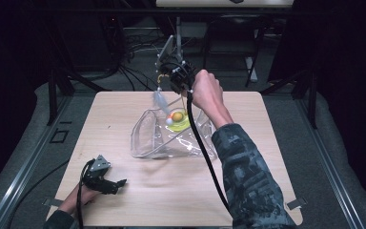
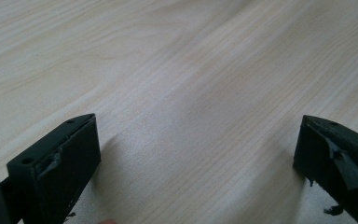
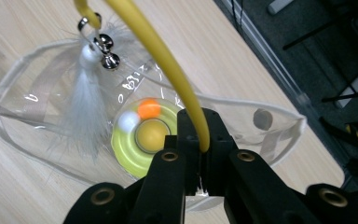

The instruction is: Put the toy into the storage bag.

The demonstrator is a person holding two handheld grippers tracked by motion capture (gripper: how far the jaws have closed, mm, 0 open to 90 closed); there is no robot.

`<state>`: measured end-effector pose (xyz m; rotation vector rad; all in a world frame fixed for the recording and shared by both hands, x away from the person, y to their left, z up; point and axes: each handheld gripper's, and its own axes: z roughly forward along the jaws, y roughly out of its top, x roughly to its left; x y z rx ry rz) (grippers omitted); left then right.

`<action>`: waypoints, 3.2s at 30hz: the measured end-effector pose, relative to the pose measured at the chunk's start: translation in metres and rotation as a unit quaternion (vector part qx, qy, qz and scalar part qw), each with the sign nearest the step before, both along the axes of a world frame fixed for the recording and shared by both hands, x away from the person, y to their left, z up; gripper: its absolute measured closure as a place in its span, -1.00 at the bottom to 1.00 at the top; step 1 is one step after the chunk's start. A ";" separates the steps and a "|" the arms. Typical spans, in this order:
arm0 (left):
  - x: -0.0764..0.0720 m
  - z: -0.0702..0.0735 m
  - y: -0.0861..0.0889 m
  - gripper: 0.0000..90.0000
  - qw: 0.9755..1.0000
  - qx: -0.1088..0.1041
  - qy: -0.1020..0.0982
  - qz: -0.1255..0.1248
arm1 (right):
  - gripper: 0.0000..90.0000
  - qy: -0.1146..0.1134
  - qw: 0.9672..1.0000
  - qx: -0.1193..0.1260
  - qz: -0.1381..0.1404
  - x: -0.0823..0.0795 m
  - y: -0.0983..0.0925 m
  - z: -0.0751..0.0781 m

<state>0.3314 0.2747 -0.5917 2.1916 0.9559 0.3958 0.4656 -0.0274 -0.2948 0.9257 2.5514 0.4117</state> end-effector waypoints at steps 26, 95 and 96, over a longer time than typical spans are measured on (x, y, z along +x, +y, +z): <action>0.000 0.000 0.000 -1.00 1.000 0.000 0.000 0.000 | 0.95 0.056 0.997 -0.046 -0.037 0.005 -0.024 -0.083; 0.000 -0.001 0.000 -1.00 1.000 -0.001 -0.005 0.002 | -1.00 -0.007 0.986 0.126 -0.107 -0.092 -0.189 -0.088; 0.000 -0.001 0.000 -1.00 1.000 -0.001 -0.005 0.002 | -1.00 -0.003 0.985 0.125 -0.116 -0.095 -0.196 -0.096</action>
